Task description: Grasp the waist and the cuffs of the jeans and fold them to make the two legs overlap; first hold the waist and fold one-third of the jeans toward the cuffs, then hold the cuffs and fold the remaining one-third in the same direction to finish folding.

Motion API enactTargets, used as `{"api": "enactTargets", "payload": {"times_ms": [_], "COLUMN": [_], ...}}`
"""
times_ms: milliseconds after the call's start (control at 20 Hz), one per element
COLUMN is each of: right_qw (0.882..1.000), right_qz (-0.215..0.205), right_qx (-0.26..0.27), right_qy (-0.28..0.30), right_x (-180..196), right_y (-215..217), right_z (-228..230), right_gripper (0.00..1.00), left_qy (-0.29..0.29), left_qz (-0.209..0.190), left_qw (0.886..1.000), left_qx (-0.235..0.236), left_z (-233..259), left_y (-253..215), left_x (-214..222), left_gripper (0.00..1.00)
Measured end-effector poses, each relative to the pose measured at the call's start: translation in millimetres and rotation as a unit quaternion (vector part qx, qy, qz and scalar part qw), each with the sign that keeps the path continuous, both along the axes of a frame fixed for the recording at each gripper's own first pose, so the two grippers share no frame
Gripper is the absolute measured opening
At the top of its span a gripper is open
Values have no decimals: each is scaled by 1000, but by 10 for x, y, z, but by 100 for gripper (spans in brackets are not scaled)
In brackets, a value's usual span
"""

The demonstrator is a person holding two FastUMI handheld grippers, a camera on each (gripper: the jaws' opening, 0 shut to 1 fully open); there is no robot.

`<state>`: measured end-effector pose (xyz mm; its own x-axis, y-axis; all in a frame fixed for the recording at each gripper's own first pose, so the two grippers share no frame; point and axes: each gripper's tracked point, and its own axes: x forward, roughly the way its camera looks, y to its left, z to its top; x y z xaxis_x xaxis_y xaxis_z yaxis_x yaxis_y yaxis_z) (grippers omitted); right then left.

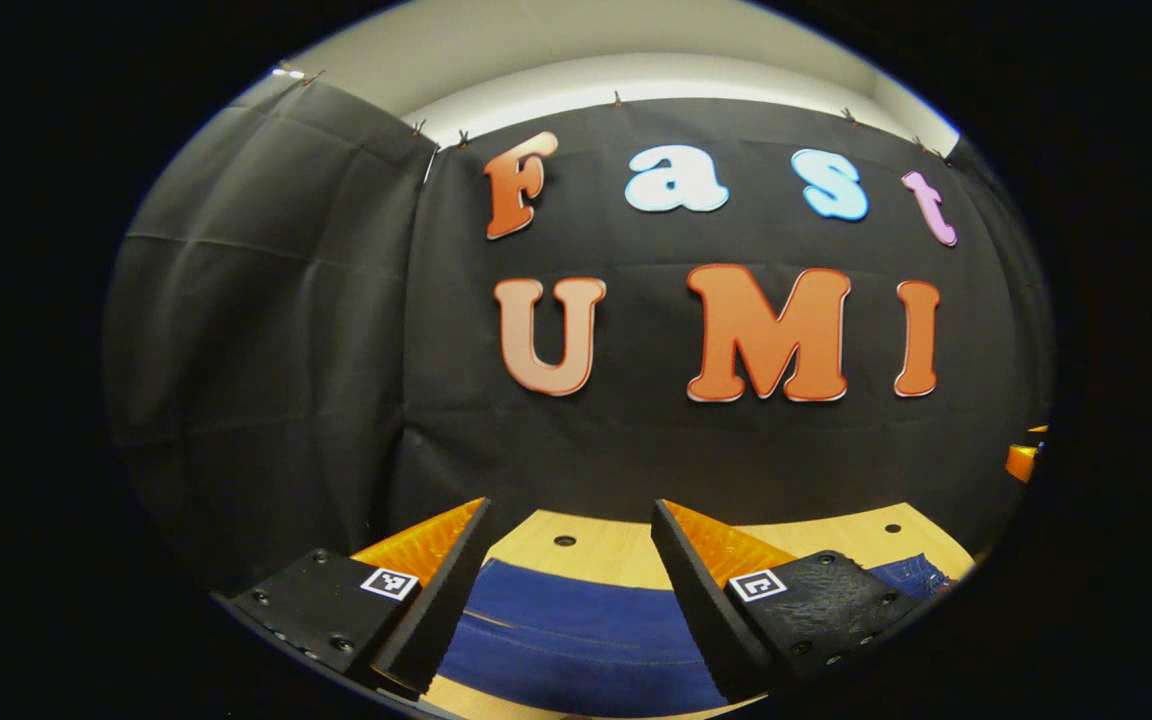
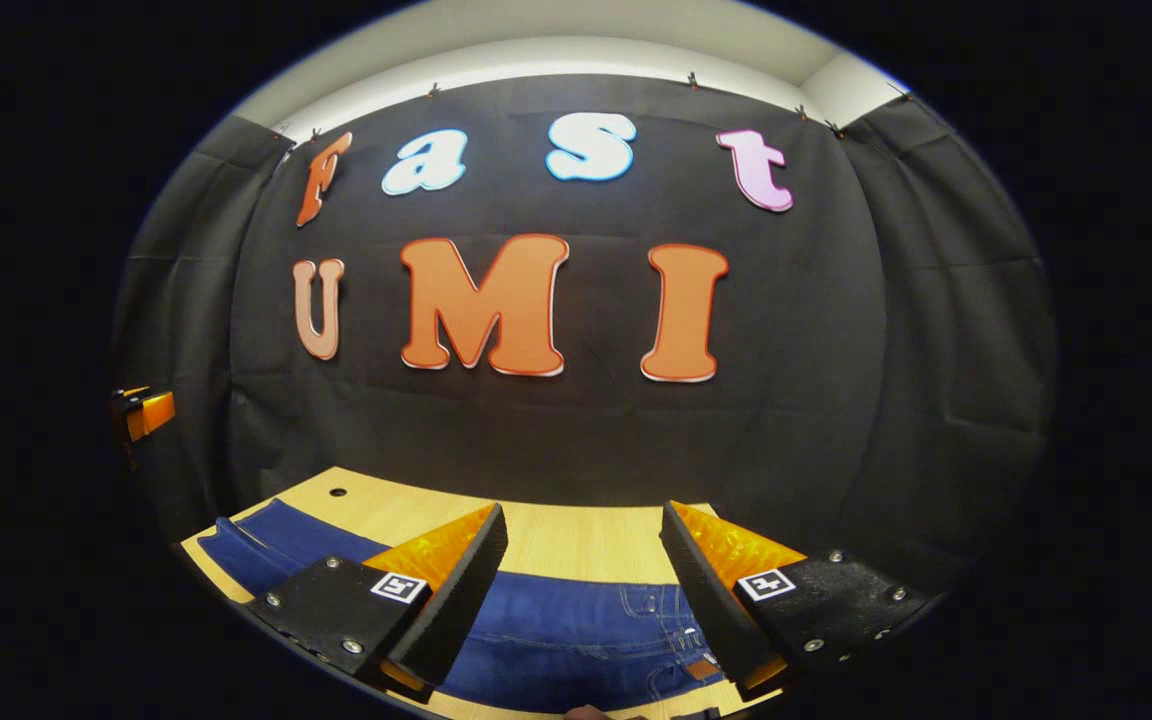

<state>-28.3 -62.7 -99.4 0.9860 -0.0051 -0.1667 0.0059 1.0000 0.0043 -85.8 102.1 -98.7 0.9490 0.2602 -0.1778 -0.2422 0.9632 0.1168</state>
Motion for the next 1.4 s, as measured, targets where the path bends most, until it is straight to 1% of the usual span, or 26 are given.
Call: {"api": "enactTargets", "payload": {"times_ms": [150,300,400,500,600,700,800,900,950,1050,1150,1250,1300,1400], "right_qw": [999,996,994,992,988,982,972,961,955,940,927,911,901,880], "right_qz": [-11,-37,-49,-52,-53,-57,-65,-74,-80,-90,-101,-114,-121,-137], "right_qx": [10,4,-1,4,15,34,63,100,118,146,163,192,212,255], "right_qy": [45,77,93,113,144,175,215,246,261,294,323,348,358,376], "right_x": [44,88,133,161,178,196,161,115,95,57,10,-42,-73,-138], "right_y": [-183,-344,-356,-303,-229,-172,-115,-62,-29,16,1,-18,2,16], "right_z": [-292,-504,-601,-728,-895,-1079,-1280,-1482,-1585,-1774,-1942,-2058,-2079,-2132], "right_gripper": [97,98,98,98,98,98,98,98,98,98,98,98,97,96], "left_qy": [43,80,101,120,140,159,184,223,233,243,248,249,251,256], "left_qz": [38,90,122,150,171,184,201,230,237,254,269,283,288,305], "left_qw": [997,988,978,968,957,943,925,900,888,863,844,822,807,779], "left_qx": [-42,-101,-137,-162,-188,-225,-266,-297,-319,-362,-391,-427,-450,-485], "left_z": [-367,-749,-1013,-1235,-1473,-1692,-2008,-2362,-2527,-2708,-2813,-2899,-2950,-3172], "left_y": [364,828,1147,1421,1669,1880,2052,2220,2248,2395,2535,2709,2752,2819], "left_x": [-62,-145,-178,-265,-374,-463,-450,-494,-436,-480,-567,-596,-601,-618], "left_gripper": [97,97,97,97,98,98,98,98,98,98,98,95,97,98]}}
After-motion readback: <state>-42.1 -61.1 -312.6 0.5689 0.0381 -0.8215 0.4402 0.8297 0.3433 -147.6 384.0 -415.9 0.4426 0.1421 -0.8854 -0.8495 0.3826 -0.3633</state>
